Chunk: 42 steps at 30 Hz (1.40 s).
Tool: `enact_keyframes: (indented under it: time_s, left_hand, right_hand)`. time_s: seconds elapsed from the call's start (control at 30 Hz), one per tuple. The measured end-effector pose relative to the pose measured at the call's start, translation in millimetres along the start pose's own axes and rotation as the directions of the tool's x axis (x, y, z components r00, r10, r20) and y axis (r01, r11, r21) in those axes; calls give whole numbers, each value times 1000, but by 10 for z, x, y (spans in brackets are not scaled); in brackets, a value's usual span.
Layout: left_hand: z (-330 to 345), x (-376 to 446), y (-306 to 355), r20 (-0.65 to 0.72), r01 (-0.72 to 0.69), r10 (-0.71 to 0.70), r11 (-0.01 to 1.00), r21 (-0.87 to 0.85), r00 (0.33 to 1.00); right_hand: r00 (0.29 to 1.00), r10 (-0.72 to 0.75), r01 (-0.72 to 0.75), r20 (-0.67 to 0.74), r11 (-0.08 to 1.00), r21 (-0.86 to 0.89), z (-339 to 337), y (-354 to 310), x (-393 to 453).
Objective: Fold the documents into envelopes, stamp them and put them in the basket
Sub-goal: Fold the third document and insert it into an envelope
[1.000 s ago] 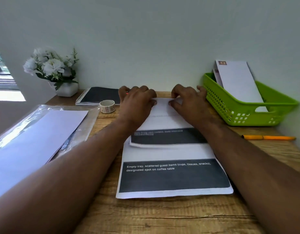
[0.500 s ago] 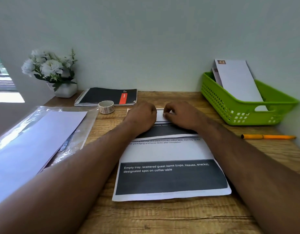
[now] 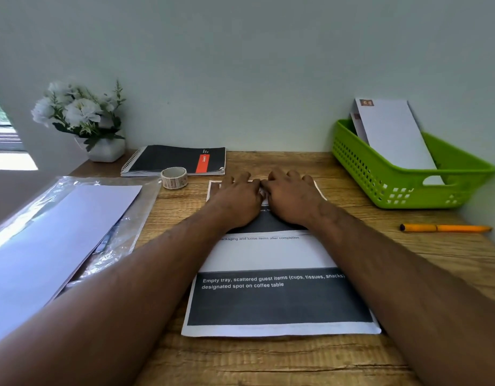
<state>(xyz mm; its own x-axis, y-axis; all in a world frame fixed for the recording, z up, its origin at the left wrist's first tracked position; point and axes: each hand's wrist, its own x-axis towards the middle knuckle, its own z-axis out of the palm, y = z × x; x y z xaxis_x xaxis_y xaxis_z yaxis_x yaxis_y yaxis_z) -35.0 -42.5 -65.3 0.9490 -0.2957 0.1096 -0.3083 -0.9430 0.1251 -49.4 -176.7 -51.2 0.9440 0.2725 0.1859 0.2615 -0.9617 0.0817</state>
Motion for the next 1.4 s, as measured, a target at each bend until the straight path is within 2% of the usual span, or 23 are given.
enact_keyframes:
  time_s: [0.13,0.5,0.6,0.73,0.83,0.9,0.97,1.03,1.07,1.23,1.4]
  left_hand:
    - [-20,23,0,106,-11,9,1000,17,994]
    - [-29,28,-7,110,1,-2,1000,13,994]
    - [-38,10,0,120,-3,3,1000,-2,993]
    - [-59,-1,-6,122,-7,8,1000,-8,992]
    - [-37,-6,-7,112,-20,21,1000,-13,993]
    - [-33,-3,4,106,-33,35,999,-23,994]
    - [-40,3,14,117,-33,35,999,-19,993]
    - [-52,6,21,134,-28,29,1000,-5,991]
    - [-61,6,25,144,-27,27,1000,-4,989]
    - [-90,-39,10,133,-2,-7,998,68,991]
    - [-175,-175,-245,12,127,-138,941,312,990]
  right_hand:
    - [999,32,-33,14,999,43,17,-10,-5]
    - [995,82,-84,56,996,37,-50,-28,-62]
    - [983,176,-176,58,984,-7,-51,212,-131]
    - [959,277,-278,63,960,16,-54,426,-197]
    - [947,318,-310,56,944,-110,-80,360,-194]
    - [968,250,-249,-19,951,-182,-60,349,-157]
    - [990,142,-144,-23,987,-70,15,309,-84]
    - [993,77,-87,86,990,113,68,214,-26]
    - [991,70,-87,118,985,147,94,193,-8]
    - [985,99,-122,144,979,160,121,229,6]
    - [981,111,-141,156,971,194,109,232,7]
